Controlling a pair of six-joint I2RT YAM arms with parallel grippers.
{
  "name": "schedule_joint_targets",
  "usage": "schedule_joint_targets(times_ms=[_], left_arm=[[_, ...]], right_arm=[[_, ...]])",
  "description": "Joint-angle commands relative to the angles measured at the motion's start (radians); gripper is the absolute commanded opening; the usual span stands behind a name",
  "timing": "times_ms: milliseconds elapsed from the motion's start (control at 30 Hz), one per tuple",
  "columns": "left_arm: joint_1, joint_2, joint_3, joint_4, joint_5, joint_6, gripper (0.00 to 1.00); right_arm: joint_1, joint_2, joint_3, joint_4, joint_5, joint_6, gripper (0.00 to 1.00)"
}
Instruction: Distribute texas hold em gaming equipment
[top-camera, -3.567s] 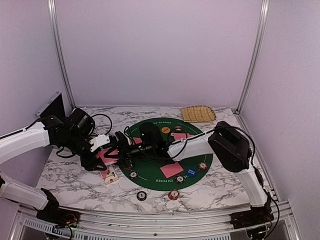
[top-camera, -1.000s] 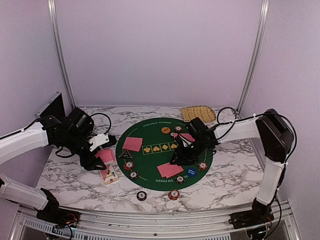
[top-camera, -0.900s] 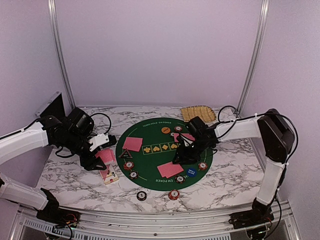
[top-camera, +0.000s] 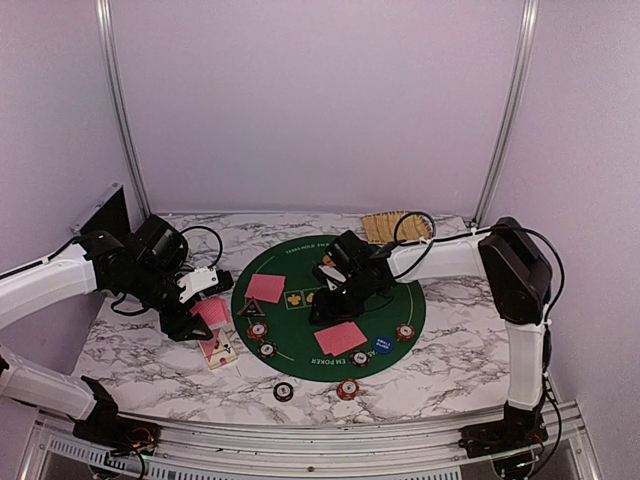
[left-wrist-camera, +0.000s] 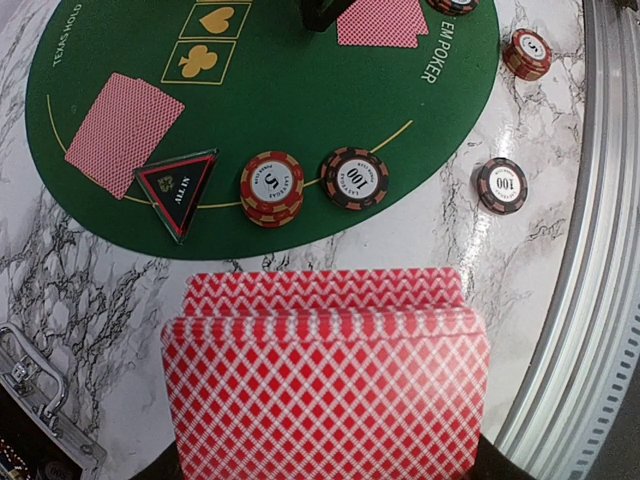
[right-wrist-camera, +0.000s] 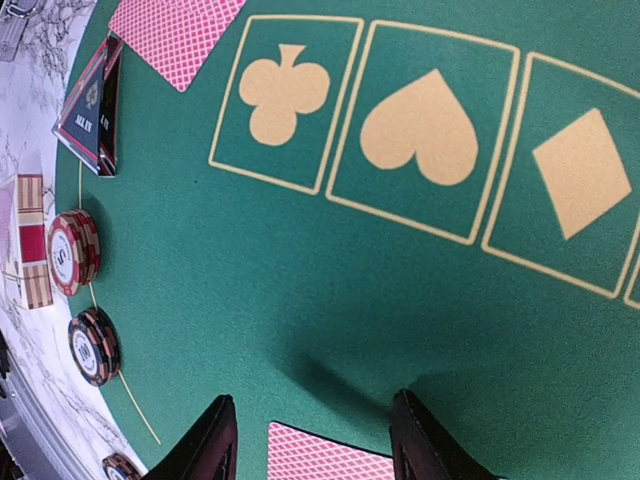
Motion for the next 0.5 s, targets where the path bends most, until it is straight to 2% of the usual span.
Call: schedule_joint_targets(times_ms=[0, 467], left_arm=[[0.002, -0.021, 0.016, 0.001, 0.023, 0.007, 0.00], [0.002, -0.025, 0.014, 0.000, 0.021, 0.007, 0.00]], right_arm=[[0.006, -0.037, -0.078, 0.028, 0.006, 0.014, 0.51], [0.028, -0.187, -0.281, 0.085, -0.002, 0.064, 0.50]])
